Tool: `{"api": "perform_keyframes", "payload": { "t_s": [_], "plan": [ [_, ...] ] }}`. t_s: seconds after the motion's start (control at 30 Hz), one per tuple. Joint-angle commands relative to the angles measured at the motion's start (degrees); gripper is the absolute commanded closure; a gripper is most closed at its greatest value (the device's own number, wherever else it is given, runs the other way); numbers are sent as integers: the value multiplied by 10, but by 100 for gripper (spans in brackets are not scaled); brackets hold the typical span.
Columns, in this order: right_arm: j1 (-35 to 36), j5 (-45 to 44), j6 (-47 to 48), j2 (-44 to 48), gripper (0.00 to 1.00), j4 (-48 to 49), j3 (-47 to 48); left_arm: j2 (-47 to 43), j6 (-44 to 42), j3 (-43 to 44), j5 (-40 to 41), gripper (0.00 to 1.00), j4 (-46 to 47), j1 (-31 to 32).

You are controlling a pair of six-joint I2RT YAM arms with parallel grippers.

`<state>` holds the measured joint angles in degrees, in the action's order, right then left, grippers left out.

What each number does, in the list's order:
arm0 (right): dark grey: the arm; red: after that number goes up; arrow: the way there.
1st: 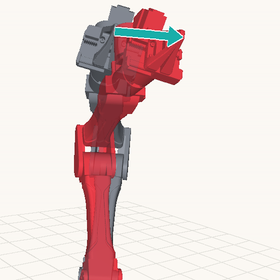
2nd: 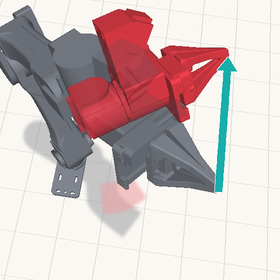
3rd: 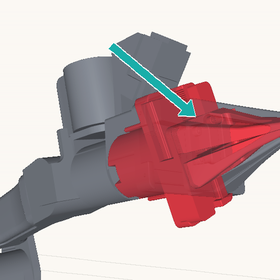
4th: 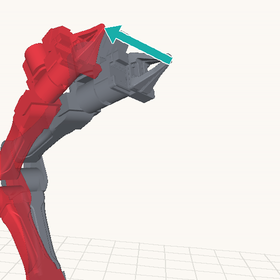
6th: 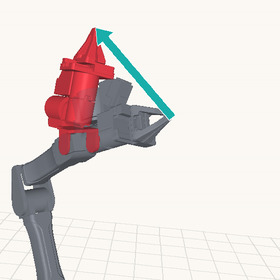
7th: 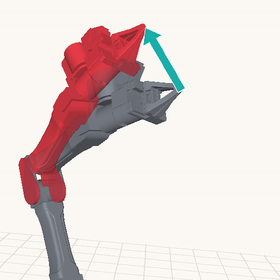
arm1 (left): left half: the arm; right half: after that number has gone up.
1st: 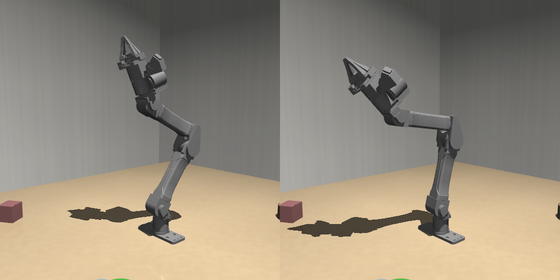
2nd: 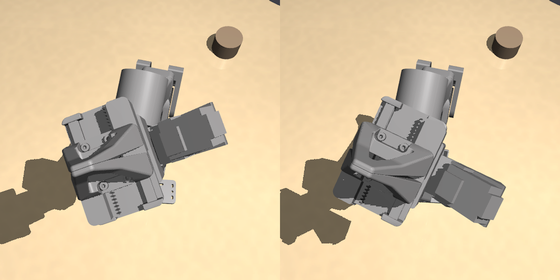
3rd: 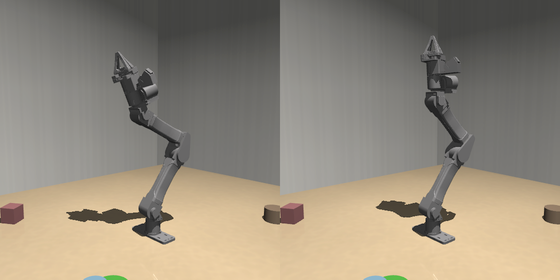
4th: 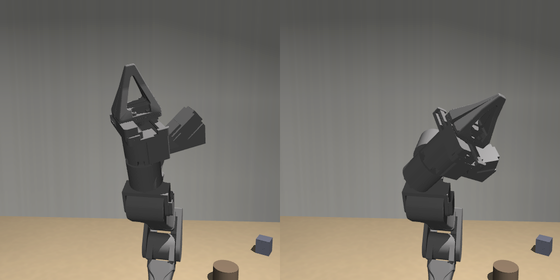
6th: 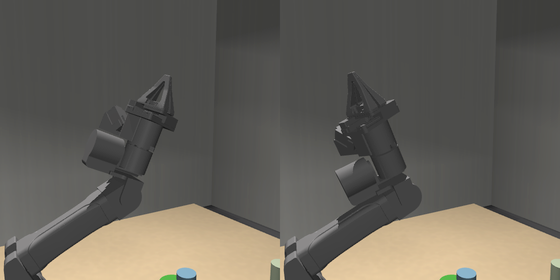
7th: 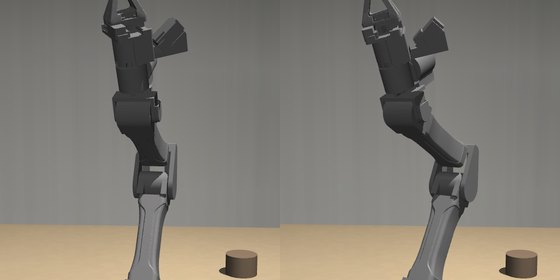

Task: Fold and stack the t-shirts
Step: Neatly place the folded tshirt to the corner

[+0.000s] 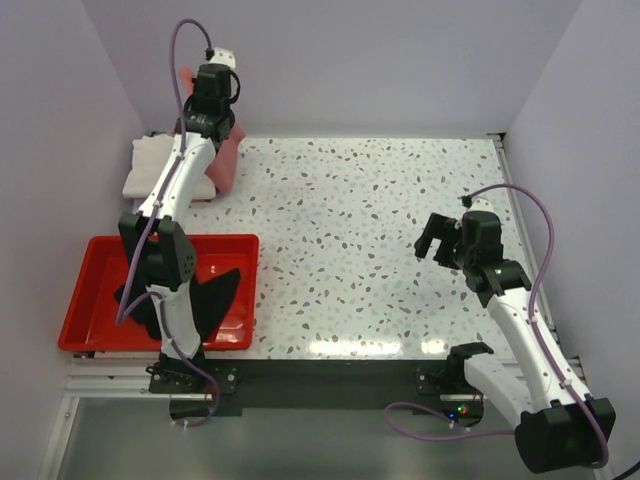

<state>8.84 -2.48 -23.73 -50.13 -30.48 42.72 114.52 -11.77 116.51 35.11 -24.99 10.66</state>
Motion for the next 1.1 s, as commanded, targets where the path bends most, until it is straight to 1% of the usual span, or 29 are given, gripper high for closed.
{"api": "perform_keyframes", "payload": {
  "t_s": [0.0,0.23,0.33,0.47,0.63,0.67,0.73,1.07],
  "plan": [
    [-3,-11,4,3,1,20,-1,-49,-10,35,4,100,24,-9],
    [-3,-13,5,5,1,15,2,-65,1,8,2,100,39,-31],
    [-2,-16,5,6,1,13,2,-64,12,-19,-14,100,49,-55],
    [-3,-18,6,6,1,13,3,-39,25,-52,-26,100,57,-79],
    [-2,-27,5,-1,1,7,5,-1,44,-55,-34,100,49,-107],
    [-3,-27,6,-2,1,8,6,8,43,-56,-27,100,50,-107],
    [-2,-27,6,-4,1,9,5,15,38,-58,-20,100,59,-126],
    [-2,-37,7,-17,1,8,9,45,29,-73,6,100,87,-158]
  ]
}}
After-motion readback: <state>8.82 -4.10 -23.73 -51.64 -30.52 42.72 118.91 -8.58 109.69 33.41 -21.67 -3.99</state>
